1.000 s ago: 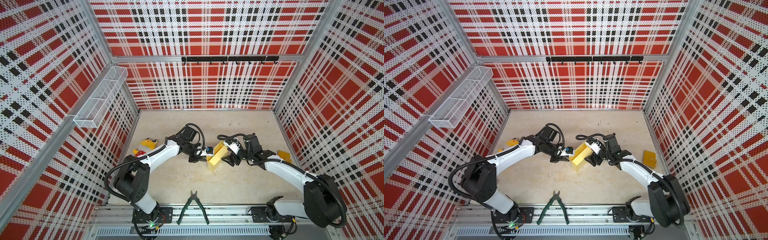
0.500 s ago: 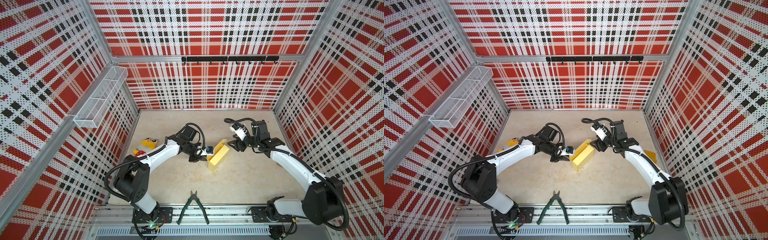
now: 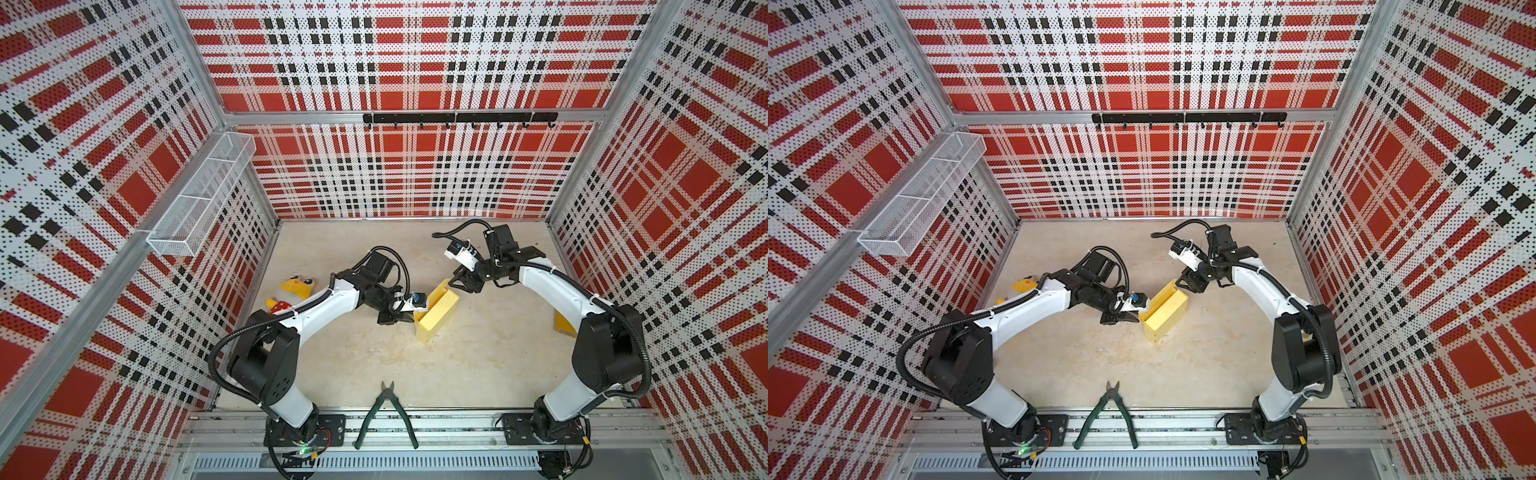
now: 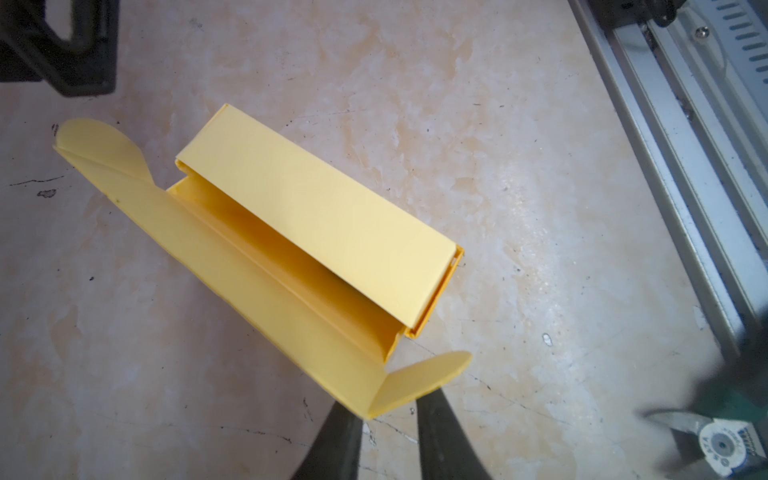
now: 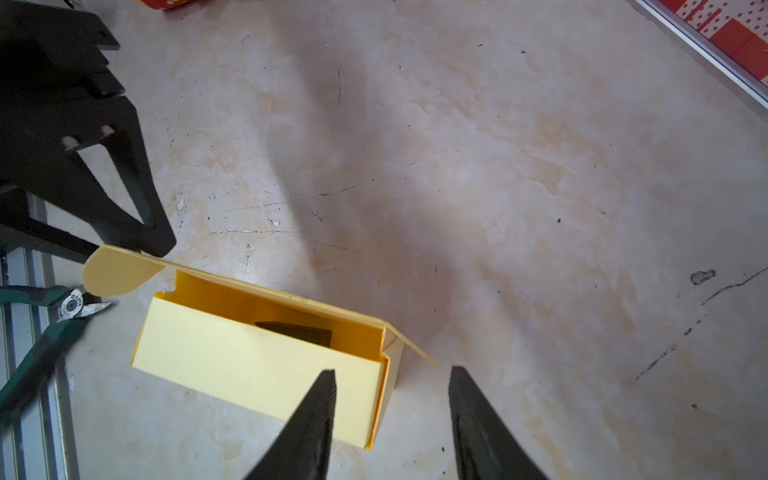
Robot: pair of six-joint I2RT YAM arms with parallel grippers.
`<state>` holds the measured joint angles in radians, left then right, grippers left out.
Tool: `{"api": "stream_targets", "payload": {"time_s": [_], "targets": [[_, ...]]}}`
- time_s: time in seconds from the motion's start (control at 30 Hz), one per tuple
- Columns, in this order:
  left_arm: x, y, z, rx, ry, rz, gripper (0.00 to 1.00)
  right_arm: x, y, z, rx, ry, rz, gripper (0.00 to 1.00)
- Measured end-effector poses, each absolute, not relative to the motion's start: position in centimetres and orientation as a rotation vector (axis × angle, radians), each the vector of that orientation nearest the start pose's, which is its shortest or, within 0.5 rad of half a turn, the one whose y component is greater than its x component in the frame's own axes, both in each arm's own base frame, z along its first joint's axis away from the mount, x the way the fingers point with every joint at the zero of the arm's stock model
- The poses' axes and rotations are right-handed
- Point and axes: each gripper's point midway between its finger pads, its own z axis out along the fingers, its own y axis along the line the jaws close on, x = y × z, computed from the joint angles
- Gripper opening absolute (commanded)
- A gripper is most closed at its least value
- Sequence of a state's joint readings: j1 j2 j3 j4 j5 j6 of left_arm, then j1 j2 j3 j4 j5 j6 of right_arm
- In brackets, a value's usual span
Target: Fold the paper box
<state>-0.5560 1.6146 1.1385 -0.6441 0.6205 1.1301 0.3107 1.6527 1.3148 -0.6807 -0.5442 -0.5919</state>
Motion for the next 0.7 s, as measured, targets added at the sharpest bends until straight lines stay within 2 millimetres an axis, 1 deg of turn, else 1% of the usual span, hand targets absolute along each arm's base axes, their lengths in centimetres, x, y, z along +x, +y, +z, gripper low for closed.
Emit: {"api": "stream_targets", "payload": {"time_s": [0.1, 0.23, 0.43, 0.7], "targets": [[26.1, -28.0, 12.6, 1.972, 1.513, -0.601, 0.28, 36.4, 21.1, 16.4, -1.263, 2.131, 0.589, 0.46], [26.2, -28.0, 12.6, 1.972, 1.512, -0.601, 0.28, 37.0, 21.3, 15.9, -1.277, 2.137, 0.592, 0.46], [26.1, -28.0, 12.6, 1.973, 1.511, -0.601, 0.28, 37.4, 21.5, 14.9, -1.297, 2.158, 0.600, 0.31], [26.1, -28.0, 12.6, 1.971, 1.513, -0.602, 0.28, 37.0, 21.4, 14.7, -1.308, 2.172, 0.610, 0.14]]}}
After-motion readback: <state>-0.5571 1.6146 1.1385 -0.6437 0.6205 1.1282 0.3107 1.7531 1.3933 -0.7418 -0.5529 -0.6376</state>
